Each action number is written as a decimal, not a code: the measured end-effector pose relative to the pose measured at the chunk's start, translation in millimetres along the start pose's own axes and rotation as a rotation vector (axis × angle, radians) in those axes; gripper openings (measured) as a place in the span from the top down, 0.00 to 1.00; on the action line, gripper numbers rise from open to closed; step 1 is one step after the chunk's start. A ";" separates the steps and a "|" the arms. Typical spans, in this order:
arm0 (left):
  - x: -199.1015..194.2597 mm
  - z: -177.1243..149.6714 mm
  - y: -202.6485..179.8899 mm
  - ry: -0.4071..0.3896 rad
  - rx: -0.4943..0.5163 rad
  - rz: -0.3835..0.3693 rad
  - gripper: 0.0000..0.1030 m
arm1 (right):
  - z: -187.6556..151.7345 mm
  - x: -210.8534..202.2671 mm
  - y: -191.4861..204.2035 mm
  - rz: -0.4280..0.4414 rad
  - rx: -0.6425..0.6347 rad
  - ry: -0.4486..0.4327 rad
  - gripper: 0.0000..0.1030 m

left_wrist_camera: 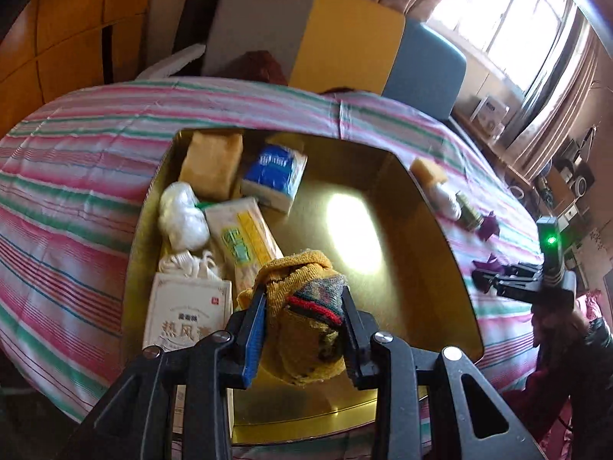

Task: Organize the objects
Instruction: 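Carry the yellow knitted pouch into the tray and open the left gripper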

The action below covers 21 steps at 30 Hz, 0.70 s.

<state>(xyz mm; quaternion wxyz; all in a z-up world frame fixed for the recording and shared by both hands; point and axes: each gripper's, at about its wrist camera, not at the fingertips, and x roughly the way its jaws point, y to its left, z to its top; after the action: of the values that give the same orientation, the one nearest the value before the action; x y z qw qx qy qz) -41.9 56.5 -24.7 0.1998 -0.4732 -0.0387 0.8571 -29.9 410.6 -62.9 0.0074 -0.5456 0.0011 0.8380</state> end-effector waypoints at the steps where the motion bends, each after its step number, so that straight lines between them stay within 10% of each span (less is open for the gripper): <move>1: 2.9 -1.0 -0.2 0.006 0.003 0.009 0.67 | -0.2 0.1 0.3 -0.001 -0.001 0.000 0.53; 21: 18.1 -17.1 -2.5 0.075 0.037 0.126 0.57 | 3.6 1.8 -1.4 -0.005 -0.003 0.001 0.52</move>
<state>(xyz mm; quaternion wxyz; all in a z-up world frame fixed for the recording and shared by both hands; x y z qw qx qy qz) -35.6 63.6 -47.8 0.1556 -0.5027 0.0143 0.8502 -33.9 412.1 -63.0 0.0085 -0.5460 -0.0015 0.8377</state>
